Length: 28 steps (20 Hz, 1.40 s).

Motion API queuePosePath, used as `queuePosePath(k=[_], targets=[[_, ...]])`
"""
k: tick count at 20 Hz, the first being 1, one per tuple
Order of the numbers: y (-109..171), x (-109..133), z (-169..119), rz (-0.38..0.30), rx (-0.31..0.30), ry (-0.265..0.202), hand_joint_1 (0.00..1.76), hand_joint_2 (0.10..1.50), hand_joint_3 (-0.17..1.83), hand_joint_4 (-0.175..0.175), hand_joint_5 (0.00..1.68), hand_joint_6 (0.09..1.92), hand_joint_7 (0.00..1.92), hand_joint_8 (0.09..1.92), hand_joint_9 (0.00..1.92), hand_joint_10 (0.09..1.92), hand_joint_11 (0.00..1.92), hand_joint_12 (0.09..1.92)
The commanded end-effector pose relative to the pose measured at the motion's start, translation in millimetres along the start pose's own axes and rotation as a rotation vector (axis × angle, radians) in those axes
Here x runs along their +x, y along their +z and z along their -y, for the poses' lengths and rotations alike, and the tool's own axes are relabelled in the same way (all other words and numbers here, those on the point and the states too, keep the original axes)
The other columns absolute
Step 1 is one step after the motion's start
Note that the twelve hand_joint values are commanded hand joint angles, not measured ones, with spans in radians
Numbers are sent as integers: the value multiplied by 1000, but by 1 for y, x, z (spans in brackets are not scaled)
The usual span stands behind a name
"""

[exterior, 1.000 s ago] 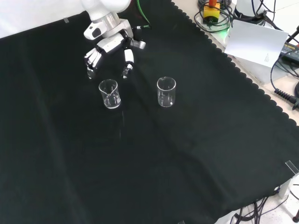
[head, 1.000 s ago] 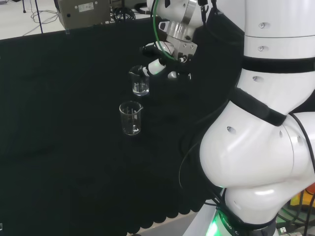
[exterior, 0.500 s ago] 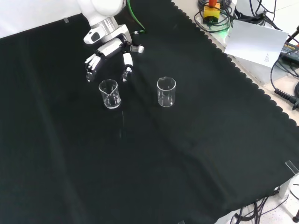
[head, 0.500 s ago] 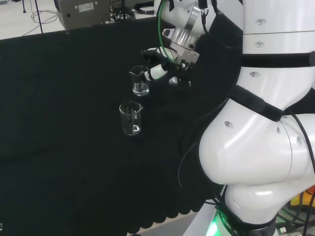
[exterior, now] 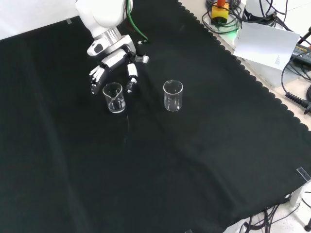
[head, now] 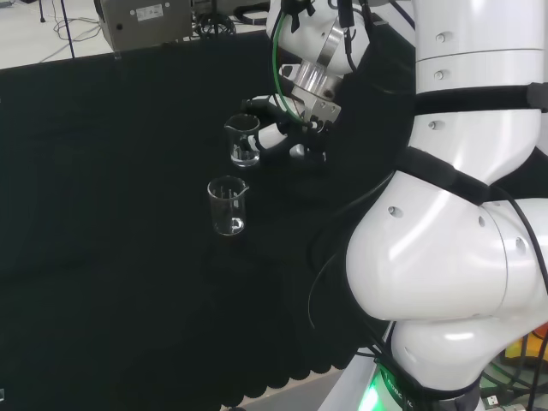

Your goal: Pick up the beaker on the right.

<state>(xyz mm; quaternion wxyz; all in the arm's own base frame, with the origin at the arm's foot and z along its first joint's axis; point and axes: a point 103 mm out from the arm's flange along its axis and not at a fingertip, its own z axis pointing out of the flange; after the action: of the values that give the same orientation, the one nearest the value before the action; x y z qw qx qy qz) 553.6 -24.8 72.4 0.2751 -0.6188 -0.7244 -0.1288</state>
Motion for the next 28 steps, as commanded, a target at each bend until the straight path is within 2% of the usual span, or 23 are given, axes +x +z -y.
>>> queuePosePath(k=[1, 4, 11, 15, 18, 22, 28], targets=[[7, -4, -4, -26, -1, -1, 897, 523, 650, -60, 421, 87, 176, 667, 339, 656, 0, 1406], [10, -4, -5, -54, -12, -7, 897, 522, 651, -60, 423, 87, 174, 666, 334, 655, 0, 1401], [20, 2, -11, -116, -4, -60, 892, 516, 654, -59, 435, 87, 190, 673, 332, 656, 0, 1390], [23, 0, -14, -144, -13, -57, 878, 507, 653, -58, 443, 87, 195, 675, 331, 656, 0, 1378], [2, -21, -5, -266, -62, -48, 876, 505, 654, -56, 451, 87, 198, 675, 331, 655, 0, 1373], [17, -14, -10, -220, -68, -43, 879, 504, 655, -50, 534, 87, 232, 684, 358, 661, 0, 1373], [28, -3, -16, -202, -45, -76, 892, 505, 652, -47, 599, 106, 257, 678, 382, 648, 0, 1397]])
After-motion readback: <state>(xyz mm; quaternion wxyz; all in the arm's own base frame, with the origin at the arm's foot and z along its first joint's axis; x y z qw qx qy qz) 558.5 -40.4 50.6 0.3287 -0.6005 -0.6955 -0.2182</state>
